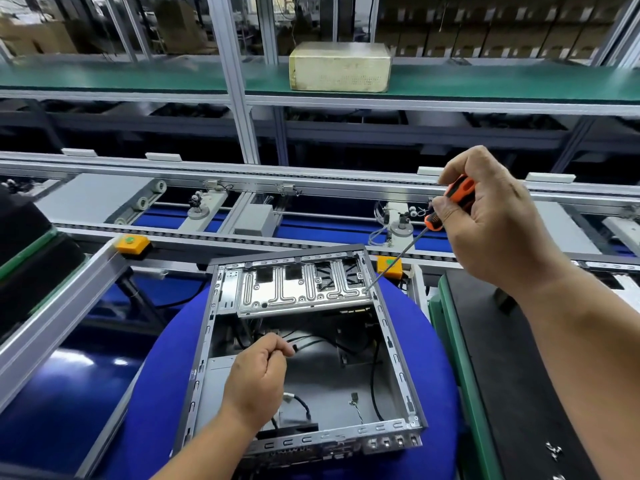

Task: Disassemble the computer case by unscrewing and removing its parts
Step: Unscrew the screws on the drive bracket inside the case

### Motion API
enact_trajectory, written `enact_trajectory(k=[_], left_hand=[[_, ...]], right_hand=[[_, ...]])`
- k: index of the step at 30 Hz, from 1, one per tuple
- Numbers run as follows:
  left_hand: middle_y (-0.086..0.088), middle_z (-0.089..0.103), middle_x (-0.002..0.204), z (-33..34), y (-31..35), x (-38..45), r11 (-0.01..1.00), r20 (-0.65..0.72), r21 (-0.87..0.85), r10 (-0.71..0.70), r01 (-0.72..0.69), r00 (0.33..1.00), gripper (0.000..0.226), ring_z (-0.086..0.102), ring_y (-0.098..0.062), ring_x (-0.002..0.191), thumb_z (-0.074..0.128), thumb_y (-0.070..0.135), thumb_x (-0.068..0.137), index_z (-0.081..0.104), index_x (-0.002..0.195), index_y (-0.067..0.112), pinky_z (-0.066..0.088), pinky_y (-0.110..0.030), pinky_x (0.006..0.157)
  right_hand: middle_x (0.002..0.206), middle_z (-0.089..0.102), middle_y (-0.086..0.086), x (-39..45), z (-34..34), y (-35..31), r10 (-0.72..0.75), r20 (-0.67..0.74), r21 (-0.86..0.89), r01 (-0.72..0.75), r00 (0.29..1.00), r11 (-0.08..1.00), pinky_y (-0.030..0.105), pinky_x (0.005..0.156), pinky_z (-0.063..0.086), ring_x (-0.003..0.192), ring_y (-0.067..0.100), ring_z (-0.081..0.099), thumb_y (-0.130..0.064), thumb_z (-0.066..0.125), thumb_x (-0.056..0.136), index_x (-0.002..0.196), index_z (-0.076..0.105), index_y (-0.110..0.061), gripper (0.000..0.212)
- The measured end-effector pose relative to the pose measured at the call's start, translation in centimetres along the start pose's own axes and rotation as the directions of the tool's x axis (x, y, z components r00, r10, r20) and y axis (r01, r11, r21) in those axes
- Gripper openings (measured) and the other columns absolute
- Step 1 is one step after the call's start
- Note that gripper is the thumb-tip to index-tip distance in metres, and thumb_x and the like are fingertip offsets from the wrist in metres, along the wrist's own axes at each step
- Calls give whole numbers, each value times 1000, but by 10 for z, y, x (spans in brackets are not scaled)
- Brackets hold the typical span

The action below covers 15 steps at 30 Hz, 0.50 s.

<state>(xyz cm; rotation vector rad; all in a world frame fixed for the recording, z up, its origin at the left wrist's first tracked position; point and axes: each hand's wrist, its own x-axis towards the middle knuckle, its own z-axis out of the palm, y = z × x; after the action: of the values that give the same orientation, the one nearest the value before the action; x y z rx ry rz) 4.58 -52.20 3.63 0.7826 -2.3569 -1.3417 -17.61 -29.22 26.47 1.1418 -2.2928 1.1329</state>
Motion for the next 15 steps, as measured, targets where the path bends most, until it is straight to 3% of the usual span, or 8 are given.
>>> enact_trajectory(k=[6, 15], left_hand=[[-5, 65, 68, 0, -2, 1, 1000, 4, 7, -1, 1, 1000, 29, 60, -28, 67, 41, 28, 90, 70, 91, 33, 54, -55, 65], [-3, 64, 66, 0, 2, -2, 1000, 3, -5, 2, -2, 1000, 27, 59, -25, 64, 43, 27, 88, 69, 89, 34, 53, -51, 63]], right_hand=[[92, 58, 0, 1, -1, 1, -8, 14, 1, 8, 1000, 1000, 45, 74, 51, 88, 27, 63, -13, 64, 94, 102, 51, -23, 18], [94, 51, -6, 4, 12, -41, -284, 291, -10, 300, 914, 954, 43, 67, 46, 79, 22, 51, -12, 68, 92, 97, 51, -22, 21]])
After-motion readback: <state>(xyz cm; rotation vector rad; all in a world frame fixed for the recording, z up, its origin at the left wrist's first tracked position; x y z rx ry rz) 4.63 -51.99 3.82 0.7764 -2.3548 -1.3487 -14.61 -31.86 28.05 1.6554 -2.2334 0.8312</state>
